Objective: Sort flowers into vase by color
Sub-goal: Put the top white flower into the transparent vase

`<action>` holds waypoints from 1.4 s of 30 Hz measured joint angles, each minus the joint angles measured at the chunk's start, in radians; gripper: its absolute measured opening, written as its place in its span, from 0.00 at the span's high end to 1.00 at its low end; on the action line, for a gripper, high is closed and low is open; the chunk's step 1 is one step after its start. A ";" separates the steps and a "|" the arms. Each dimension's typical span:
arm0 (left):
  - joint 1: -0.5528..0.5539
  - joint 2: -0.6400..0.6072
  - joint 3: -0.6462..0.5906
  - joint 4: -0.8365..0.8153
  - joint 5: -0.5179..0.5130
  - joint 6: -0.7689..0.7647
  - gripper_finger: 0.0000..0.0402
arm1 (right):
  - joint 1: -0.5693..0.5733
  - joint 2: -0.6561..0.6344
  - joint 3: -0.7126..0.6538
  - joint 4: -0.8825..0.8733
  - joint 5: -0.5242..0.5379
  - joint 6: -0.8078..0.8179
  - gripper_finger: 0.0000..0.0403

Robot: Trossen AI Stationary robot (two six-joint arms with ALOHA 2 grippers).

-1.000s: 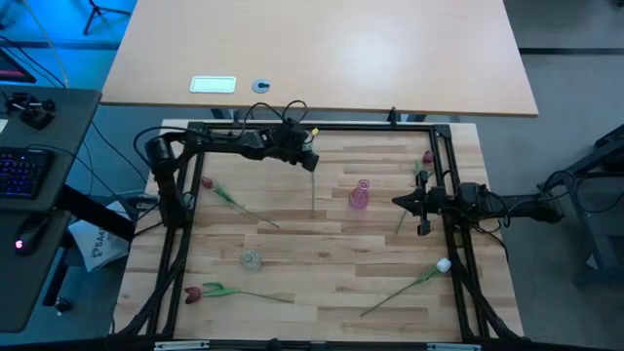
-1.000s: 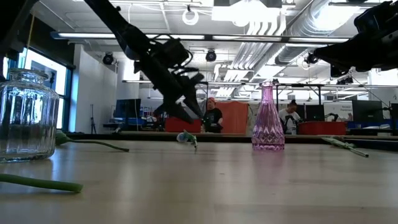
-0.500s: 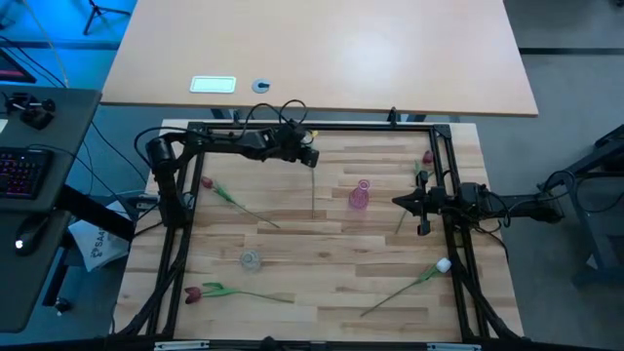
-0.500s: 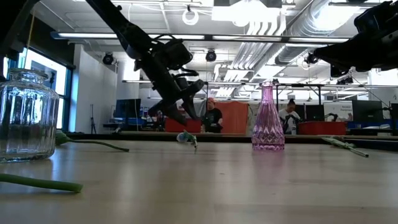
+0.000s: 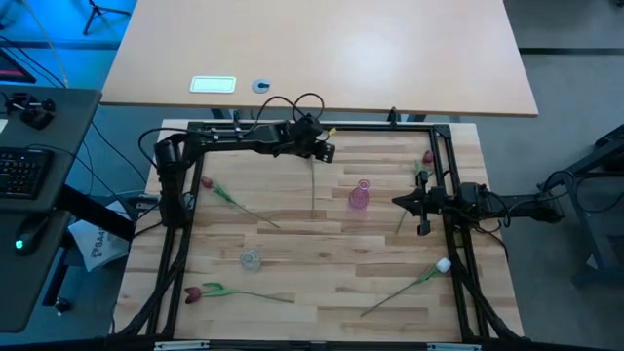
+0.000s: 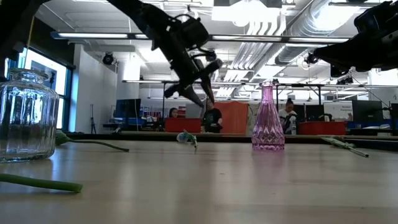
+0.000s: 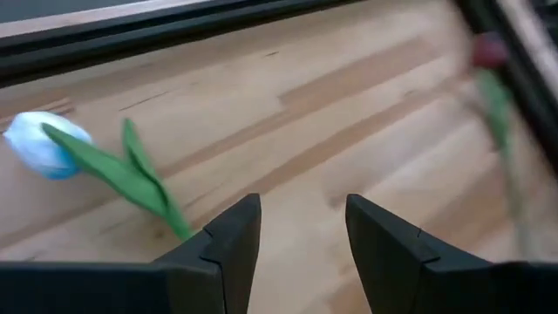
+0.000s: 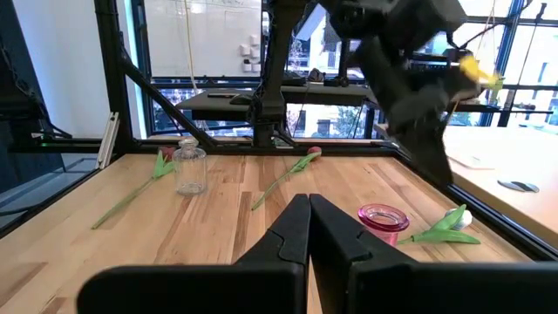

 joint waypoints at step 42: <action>0.063 0.156 0.006 -0.112 0.033 -0.176 0.61 | 0.000 0.000 0.000 0.000 0.000 0.000 1.00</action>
